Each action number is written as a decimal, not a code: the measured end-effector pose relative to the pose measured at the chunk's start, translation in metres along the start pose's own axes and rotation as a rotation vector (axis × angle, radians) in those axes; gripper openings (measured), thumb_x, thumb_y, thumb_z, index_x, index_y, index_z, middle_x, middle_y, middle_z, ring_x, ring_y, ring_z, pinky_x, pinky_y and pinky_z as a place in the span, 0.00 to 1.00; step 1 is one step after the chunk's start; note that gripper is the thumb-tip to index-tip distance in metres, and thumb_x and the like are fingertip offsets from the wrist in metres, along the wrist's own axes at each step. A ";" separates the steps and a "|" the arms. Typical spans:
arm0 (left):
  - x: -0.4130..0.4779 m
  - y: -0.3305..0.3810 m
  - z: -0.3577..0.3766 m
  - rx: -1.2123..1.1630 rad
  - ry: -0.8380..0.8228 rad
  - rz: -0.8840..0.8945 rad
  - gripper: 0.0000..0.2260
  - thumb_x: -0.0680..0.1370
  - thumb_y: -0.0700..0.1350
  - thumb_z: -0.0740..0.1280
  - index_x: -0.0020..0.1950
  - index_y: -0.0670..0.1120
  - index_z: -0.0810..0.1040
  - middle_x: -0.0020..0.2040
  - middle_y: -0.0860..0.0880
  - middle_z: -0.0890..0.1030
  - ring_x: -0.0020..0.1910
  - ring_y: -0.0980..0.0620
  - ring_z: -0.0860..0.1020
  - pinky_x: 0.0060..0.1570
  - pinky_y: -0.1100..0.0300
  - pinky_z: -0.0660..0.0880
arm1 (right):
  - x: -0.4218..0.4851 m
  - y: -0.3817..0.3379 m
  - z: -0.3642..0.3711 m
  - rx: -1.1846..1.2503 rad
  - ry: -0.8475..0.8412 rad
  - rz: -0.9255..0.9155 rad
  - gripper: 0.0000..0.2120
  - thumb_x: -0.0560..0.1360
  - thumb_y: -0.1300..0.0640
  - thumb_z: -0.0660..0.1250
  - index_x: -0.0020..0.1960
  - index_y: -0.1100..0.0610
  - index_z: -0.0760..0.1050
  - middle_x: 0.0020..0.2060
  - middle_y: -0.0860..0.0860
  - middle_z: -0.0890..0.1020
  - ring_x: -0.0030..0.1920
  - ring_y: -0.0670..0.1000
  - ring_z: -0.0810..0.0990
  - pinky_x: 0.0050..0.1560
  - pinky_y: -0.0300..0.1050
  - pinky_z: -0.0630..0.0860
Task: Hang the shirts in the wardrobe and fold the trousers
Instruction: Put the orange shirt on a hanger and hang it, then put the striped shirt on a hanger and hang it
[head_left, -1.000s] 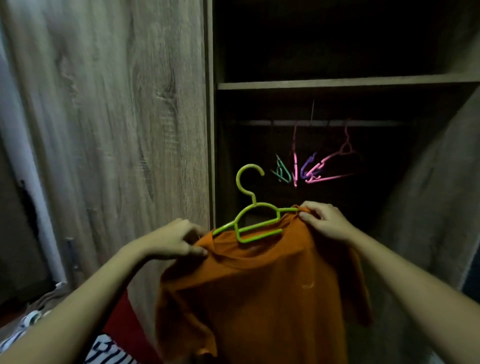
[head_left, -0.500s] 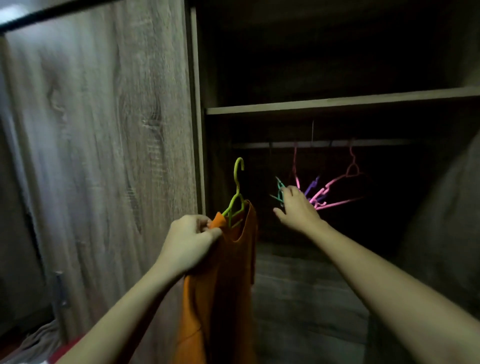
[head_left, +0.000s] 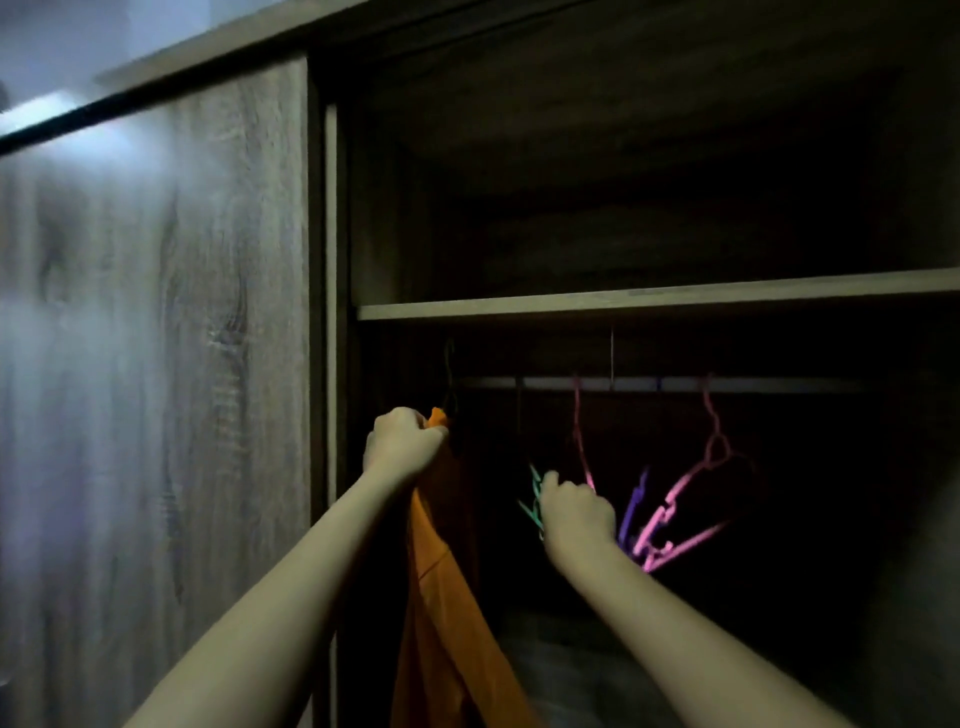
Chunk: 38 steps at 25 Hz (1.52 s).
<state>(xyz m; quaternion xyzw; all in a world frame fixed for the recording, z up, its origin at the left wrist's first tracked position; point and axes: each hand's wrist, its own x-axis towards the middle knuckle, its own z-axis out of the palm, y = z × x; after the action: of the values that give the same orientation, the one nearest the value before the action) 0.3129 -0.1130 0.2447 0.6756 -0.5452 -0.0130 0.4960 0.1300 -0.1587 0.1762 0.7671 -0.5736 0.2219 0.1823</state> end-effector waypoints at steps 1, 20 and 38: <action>0.007 0.001 0.008 -0.002 0.006 -0.014 0.09 0.73 0.48 0.65 0.40 0.43 0.79 0.38 0.45 0.80 0.39 0.47 0.79 0.46 0.49 0.79 | 0.000 0.004 0.000 0.021 -0.001 0.009 0.16 0.78 0.65 0.56 0.65 0.61 0.64 0.59 0.57 0.78 0.61 0.58 0.76 0.54 0.51 0.75; -0.112 -0.038 0.001 0.127 0.266 0.204 0.12 0.77 0.50 0.63 0.54 0.47 0.81 0.44 0.48 0.85 0.44 0.51 0.82 0.48 0.55 0.77 | -0.045 -0.030 -0.004 0.565 0.311 -0.336 0.25 0.75 0.53 0.62 0.70 0.59 0.65 0.62 0.53 0.76 0.63 0.52 0.72 0.61 0.38 0.66; -0.347 -0.463 -0.284 0.716 0.044 -0.555 0.26 0.80 0.57 0.50 0.72 0.43 0.65 0.71 0.43 0.68 0.72 0.44 0.64 0.67 0.48 0.62 | -0.230 -0.428 0.097 0.760 -0.360 -0.752 0.29 0.71 0.45 0.53 0.64 0.61 0.72 0.58 0.58 0.78 0.59 0.58 0.76 0.61 0.49 0.70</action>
<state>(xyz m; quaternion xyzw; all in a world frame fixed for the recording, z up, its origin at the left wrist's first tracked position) 0.6666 0.2935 -0.1097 0.9254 -0.3028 0.0580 0.2205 0.4985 0.0909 -0.0418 0.9562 -0.1628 0.1982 -0.1412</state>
